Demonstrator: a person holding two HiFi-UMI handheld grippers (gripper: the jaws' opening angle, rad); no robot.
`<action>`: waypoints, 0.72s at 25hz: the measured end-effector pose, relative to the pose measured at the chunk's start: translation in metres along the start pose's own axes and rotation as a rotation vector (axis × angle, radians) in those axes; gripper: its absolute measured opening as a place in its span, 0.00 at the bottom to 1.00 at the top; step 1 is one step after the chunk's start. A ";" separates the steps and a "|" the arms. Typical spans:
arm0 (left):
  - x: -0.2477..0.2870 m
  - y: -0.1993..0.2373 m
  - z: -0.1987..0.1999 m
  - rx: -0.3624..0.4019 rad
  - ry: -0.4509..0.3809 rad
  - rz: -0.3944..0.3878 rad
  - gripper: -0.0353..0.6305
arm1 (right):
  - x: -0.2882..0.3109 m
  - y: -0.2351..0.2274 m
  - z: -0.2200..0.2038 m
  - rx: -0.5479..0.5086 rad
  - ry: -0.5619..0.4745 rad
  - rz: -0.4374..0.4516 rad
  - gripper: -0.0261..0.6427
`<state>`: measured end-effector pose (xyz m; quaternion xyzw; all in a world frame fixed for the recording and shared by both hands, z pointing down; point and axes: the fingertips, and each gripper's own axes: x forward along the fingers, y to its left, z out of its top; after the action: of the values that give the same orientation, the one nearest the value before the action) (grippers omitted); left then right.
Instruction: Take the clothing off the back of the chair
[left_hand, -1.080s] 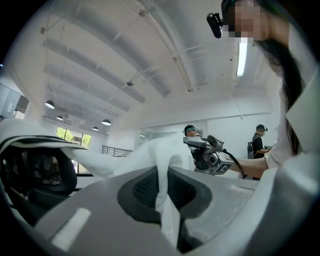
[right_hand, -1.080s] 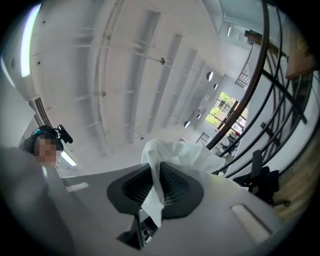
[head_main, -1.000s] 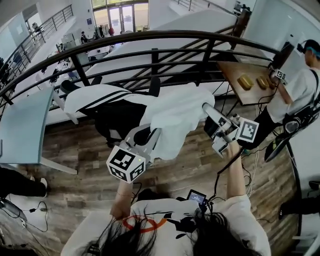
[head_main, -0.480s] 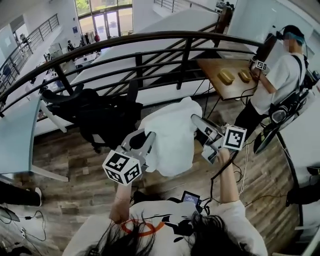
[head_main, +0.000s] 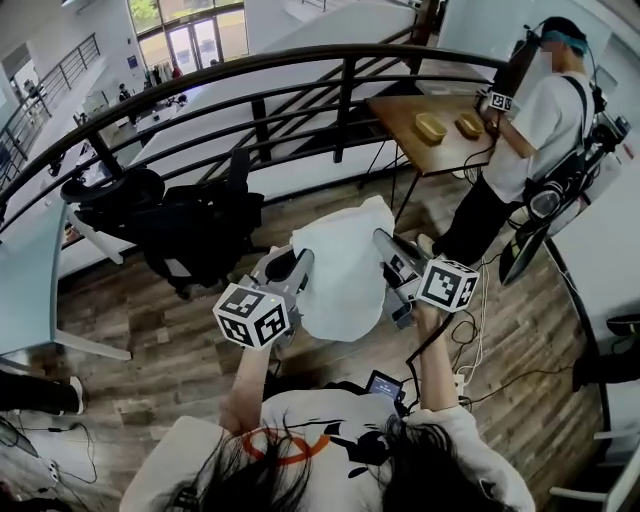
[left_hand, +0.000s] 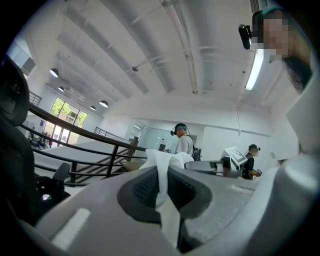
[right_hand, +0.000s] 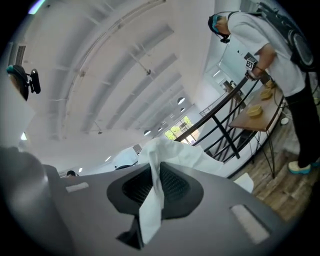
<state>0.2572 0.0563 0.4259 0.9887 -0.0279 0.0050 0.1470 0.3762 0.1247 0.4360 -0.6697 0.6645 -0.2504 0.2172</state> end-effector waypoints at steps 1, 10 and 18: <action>0.006 -0.004 -0.003 0.004 0.010 0.006 0.24 | -0.005 -0.006 0.002 -0.010 -0.013 -0.033 0.13; 0.036 -0.038 -0.022 0.071 0.052 0.083 0.24 | -0.029 -0.020 -0.007 -0.132 -0.042 -0.189 0.13; 0.019 -0.043 -0.044 0.038 0.064 0.132 0.24 | -0.036 -0.013 -0.036 -0.173 0.003 -0.201 0.13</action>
<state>0.2782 0.1087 0.4555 0.9867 -0.0881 0.0469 0.1283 0.3640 0.1627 0.4700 -0.7487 0.6136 -0.2138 0.1314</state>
